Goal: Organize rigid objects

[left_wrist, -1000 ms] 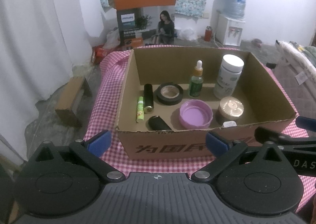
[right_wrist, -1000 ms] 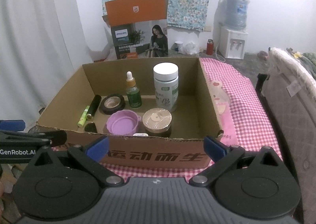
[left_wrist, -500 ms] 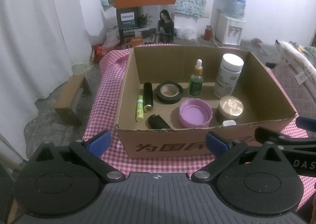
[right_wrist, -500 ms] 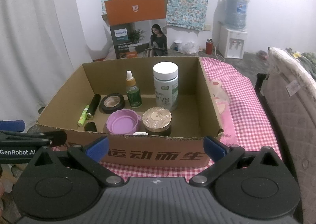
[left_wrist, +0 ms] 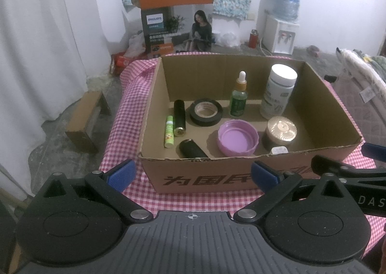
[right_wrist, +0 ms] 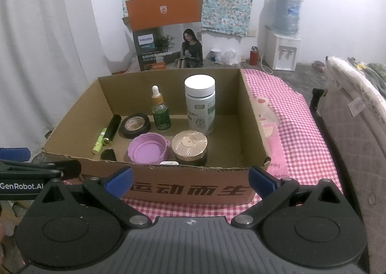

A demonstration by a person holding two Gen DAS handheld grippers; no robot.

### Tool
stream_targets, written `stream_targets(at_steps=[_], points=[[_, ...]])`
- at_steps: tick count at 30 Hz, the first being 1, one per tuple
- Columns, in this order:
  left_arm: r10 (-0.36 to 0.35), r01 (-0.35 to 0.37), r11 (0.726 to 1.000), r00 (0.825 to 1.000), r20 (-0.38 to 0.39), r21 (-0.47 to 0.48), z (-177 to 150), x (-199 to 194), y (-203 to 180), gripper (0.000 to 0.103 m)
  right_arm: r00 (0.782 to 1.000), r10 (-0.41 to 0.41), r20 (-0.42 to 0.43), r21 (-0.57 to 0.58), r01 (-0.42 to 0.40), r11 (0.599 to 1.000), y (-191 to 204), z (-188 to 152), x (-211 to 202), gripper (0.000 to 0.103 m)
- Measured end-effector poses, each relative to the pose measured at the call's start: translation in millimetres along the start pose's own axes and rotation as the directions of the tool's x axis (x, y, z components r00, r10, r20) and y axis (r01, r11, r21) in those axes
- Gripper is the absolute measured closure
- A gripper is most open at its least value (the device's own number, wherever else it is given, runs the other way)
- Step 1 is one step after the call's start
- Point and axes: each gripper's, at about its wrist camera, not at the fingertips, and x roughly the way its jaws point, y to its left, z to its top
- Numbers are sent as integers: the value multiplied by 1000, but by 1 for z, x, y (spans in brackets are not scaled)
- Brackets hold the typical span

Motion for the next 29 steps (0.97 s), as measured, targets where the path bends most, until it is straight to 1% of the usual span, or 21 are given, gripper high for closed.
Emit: stream_targets(at_steps=[29], points=[[1, -1, 1000, 1000, 3, 9, 4, 1, -1, 1, 1000, -1, 4, 0, 1, 1000, -4, 2, 1, 0]])
